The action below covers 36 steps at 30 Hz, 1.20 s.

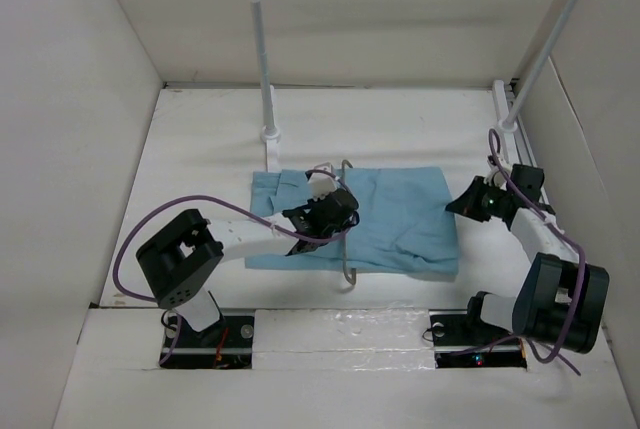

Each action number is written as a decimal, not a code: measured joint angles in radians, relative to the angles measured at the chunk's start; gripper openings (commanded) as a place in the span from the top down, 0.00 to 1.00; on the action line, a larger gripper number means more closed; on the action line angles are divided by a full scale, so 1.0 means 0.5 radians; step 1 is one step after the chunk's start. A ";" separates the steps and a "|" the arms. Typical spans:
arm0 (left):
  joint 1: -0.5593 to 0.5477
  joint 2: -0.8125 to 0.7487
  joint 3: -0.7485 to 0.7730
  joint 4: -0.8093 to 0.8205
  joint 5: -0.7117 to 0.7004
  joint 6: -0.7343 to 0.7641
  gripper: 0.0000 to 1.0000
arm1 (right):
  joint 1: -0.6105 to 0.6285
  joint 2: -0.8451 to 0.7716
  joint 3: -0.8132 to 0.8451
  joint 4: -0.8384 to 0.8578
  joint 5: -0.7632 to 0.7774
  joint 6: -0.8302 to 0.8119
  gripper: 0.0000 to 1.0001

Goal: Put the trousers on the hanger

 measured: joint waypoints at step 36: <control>-0.061 -0.426 1.112 -0.807 -0.114 0.557 1.00 | 1.809 -0.763 0.697 -0.048 0.327 0.793 0.24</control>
